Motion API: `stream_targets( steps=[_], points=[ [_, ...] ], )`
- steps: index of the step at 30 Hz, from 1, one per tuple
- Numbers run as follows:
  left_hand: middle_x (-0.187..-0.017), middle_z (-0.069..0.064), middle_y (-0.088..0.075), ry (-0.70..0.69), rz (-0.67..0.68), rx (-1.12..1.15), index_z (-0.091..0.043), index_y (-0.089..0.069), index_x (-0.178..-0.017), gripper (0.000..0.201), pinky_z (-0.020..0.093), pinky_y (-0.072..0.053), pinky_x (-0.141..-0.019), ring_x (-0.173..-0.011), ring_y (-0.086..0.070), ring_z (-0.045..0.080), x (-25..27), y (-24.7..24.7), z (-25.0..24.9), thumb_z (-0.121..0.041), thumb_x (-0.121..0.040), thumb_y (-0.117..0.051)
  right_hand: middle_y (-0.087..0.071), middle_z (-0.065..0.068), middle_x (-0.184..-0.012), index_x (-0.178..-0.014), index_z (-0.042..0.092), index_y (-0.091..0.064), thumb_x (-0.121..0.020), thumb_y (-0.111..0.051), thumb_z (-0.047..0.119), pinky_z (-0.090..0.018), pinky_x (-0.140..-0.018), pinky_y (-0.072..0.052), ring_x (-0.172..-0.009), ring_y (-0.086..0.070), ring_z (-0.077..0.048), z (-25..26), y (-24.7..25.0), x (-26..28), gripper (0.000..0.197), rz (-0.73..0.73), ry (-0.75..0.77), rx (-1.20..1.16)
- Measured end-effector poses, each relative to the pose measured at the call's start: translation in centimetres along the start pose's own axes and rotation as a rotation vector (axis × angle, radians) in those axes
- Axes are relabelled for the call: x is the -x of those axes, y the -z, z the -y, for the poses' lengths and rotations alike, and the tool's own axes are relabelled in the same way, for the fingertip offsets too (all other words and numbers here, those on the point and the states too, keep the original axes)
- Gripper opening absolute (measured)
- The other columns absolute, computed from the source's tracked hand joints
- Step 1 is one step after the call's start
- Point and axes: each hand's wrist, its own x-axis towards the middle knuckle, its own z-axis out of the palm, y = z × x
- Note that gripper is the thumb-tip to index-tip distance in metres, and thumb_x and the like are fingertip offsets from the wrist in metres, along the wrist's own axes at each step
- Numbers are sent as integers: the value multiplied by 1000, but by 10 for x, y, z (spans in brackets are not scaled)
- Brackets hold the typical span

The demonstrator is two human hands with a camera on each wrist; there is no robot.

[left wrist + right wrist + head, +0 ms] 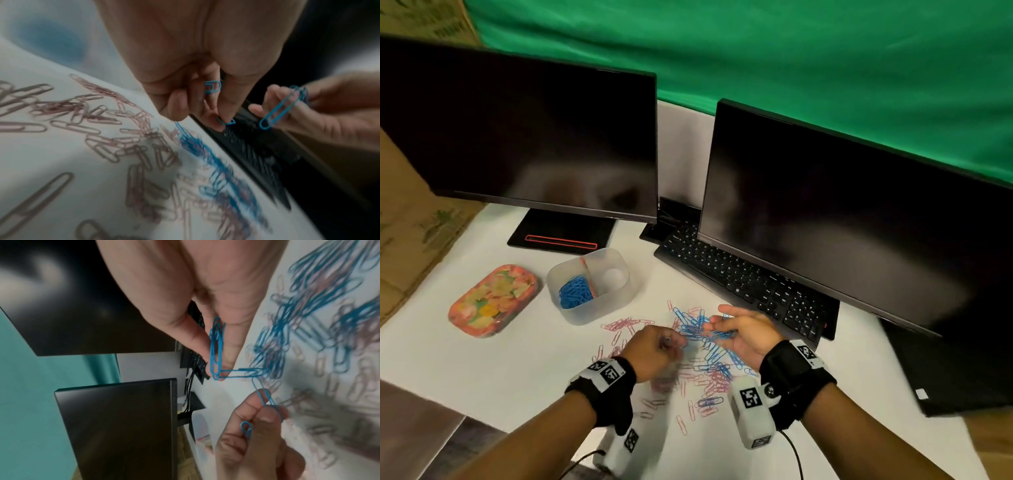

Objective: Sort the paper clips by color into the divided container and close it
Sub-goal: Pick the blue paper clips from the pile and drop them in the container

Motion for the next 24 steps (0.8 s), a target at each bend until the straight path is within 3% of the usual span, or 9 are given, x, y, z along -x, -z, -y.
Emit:
stream_targets(
  steps=[3, 7, 11, 14, 15, 17, 20, 22, 24],
  points=[
    [-68, -3, -66, 84, -100, 266, -13, -72, -88, 29, 17, -40, -51, -50, -53, 2, 11, 29, -2, 8, -87, -52, -58, -21, -86, -119, -6, -49, -81, -48, -25, -39, -73, -60, -78, -67, -31, 12, -35, -8, 42, 67, -5, 2],
    [-69, 8, -56, 183, -263, 693, -2, -65, -90, 14, 23, -39, -47, -57, -54, 20, 24, 78, -9, 2, -91, -51, -56, -20, -86, -123, -8, -45, -82, -47, -24, -42, -72, -59, -80, -65, -32, 26, -102, -24, 44, 140, 0, 95],
    [-71, 11, -59, 229, -429, 725, -4, -60, -85, 14, 25, -47, -50, -56, -59, 20, 19, 125, -4, -4, -94, -49, -56, -15, -79, -122, -5, -46, -88, -43, -19, -45, -87, -50, -100, -62, -41, 29, -178, -45, 37, 195, 29, 258],
    [-58, 11, -62, 288, -536, 679, -5, -61, -75, 19, 25, -51, -45, -44, -60, 18, 11, 150, 6, -1, -91, -52, -62, -8, -70, -92, 3, -56, -91, -46, -11, -37, -93, -50, -67, -65, -20, 25, -222, -57, 17, 237, 20, 436],
    [-56, 13, -64, 313, -566, 666, -5, -62, -74, 20, 28, -55, -47, -45, -62, 20, 9, 157, 9, 0, -90, -52, -65, -11, -69, -91, 1, -57, -91, -47, -10, -31, -87, -53, -57, -63, -16, 23, -233, -59, 15, 216, 17, 473],
    [-72, 21, -69, 339, -582, 638, -7, -64, -71, 21, 43, -60, -71, -66, -69, 29, 5, 167, 13, -1, -88, -54, -67, -19, -93, -111, -2, -60, -87, -55, -8, -29, -75, -58, -67, -65, -20, 19, -247, -68, 25, 188, 81, 560],
    [-73, 19, -63, 387, -590, 638, -5, -61, -70, 19, 51, -53, -87, -76, -63, 35, 2, 176, 22, -3, -87, -52, -62, -22, -121, -120, 0, -59, -82, -62, 2, -45, -93, -53, -98, -65, -30, 12, -256, -78, 38, 241, 95, 747],
    [-71, 15, -56, 392, -594, 620, -6, -58, -73, 16, 49, -52, -87, -73, -56, 29, -1, 178, 23, -9, -88, -53, -61, -22, -124, -121, 0, -58, -83, -60, 4, -47, -96, -50, -93, -61, -26, 13, -254, -82, 38, 247, 72, 747],
    [-86, 14, -54, 373, -606, 575, -3, -61, -83, 13, 45, -49, -92, -82, -52, 25, -4, 179, 24, -11, -90, -54, -62, -22, -121, -127, 1, -55, -87, -56, 3, -47, -101, -47, -90, -59, -23, 20, -247, -78, 40, 258, 60, 707]
  ],
)
